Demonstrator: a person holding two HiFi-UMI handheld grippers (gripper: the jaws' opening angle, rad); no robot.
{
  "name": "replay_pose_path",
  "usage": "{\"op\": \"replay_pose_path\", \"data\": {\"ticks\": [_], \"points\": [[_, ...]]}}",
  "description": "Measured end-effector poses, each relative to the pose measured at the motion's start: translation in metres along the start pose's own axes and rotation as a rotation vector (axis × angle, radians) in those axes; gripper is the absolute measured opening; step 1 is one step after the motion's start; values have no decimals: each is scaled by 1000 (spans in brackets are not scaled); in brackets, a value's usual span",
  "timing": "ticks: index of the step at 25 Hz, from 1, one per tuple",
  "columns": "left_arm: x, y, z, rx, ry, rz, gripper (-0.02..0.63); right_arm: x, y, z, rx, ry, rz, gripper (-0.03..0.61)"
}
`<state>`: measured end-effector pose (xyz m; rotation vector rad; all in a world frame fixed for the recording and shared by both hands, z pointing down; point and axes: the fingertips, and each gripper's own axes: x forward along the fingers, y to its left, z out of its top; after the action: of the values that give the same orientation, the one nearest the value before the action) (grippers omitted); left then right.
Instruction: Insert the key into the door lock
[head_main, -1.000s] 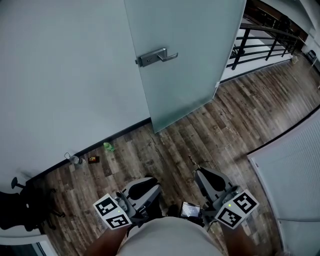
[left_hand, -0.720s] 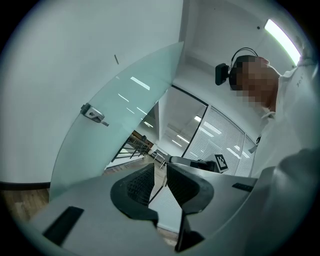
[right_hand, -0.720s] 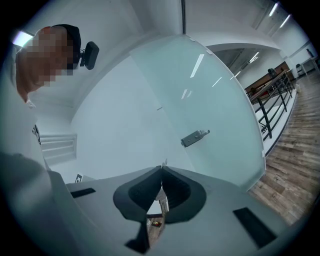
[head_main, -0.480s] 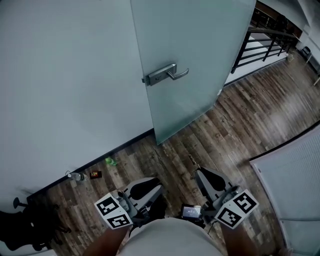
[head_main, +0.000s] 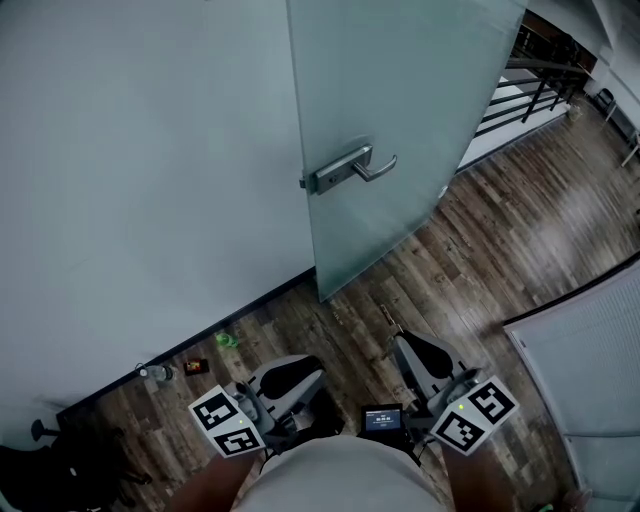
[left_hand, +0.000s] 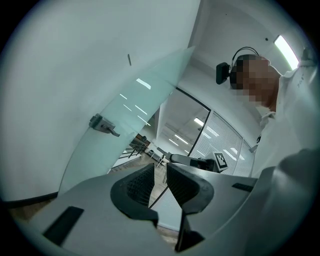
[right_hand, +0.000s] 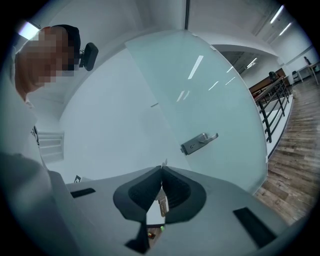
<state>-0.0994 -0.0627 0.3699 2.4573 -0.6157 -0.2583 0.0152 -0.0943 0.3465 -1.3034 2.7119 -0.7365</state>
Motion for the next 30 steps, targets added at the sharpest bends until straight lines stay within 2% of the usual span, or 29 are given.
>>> {"op": "replay_pose_path", "data": {"ticks": [9,30], "points": [[10,14,10,-8,6,-1,91,19,-10,8,2,10,8,17],[104,74,54,15,-83,157,91,84,-100,58,-19,87,174,17]]}}
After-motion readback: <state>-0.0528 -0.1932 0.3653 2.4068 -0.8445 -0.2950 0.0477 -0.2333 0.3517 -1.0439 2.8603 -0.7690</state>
